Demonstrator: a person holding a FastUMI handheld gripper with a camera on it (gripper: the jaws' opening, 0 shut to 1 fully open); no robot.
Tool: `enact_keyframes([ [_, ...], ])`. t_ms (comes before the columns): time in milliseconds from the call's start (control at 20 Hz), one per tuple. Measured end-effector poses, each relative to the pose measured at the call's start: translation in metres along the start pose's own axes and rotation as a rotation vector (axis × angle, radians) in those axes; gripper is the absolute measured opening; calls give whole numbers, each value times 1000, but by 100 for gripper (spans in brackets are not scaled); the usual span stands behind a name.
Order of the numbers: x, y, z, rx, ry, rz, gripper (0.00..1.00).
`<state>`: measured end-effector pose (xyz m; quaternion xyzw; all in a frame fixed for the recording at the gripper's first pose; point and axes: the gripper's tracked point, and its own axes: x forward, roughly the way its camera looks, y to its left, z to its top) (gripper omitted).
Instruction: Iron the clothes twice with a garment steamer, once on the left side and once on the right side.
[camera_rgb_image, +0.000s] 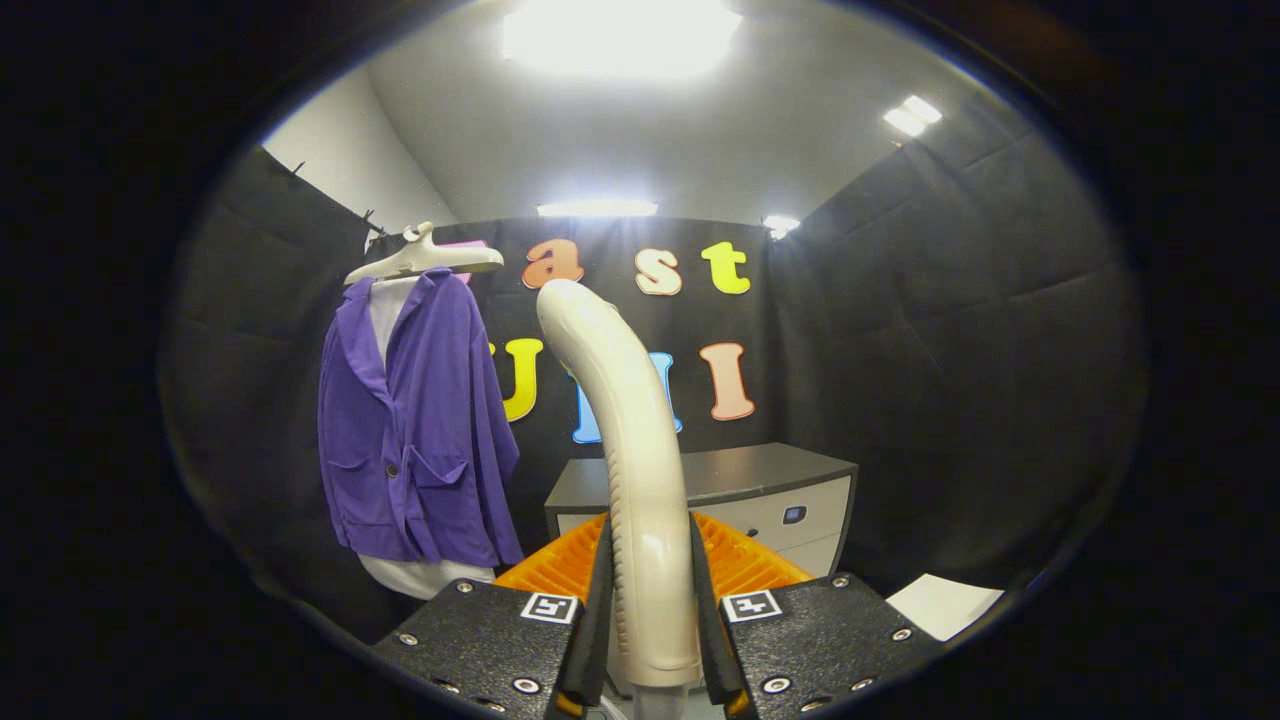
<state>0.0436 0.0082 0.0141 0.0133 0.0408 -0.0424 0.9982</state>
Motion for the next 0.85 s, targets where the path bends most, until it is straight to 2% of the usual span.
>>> enact_keyframes([
  [850,-8,-9,-11,21,42,3,38],
])
